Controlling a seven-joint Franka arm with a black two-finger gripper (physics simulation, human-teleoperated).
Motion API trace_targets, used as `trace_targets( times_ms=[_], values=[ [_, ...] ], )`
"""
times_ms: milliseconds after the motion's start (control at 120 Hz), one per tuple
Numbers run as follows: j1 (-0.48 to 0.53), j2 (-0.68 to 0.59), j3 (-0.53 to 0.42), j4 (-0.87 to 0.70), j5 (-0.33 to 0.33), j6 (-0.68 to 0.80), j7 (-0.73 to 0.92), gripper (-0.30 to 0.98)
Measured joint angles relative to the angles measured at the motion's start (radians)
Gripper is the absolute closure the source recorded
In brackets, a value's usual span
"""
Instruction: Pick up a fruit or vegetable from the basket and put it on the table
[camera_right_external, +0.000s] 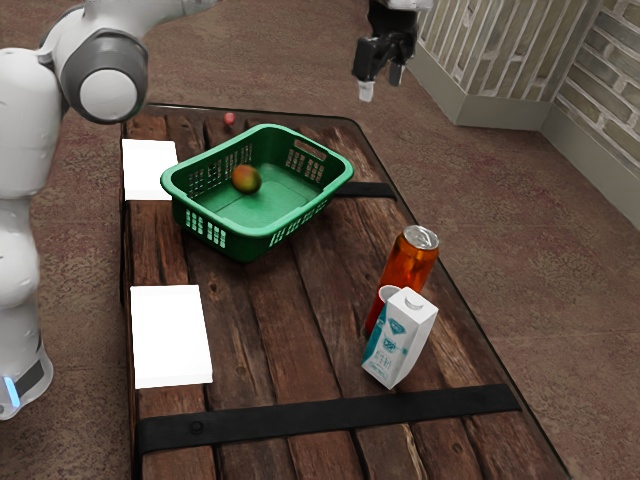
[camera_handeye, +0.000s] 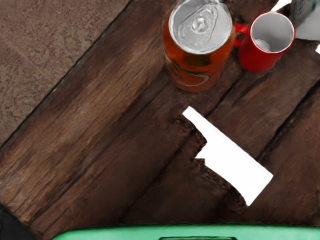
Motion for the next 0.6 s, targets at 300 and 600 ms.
trace_targets(
  times_ms=[300, 600],
  values=[
    [-0.082, 0.014, -0.035, -0.047, 0.064, -0.042, 0.457, 0.0],
    [-0.12, -0.303, 0.163, -0.667, 0.16, 0.18, 0.728, 0.0]
  ],
)
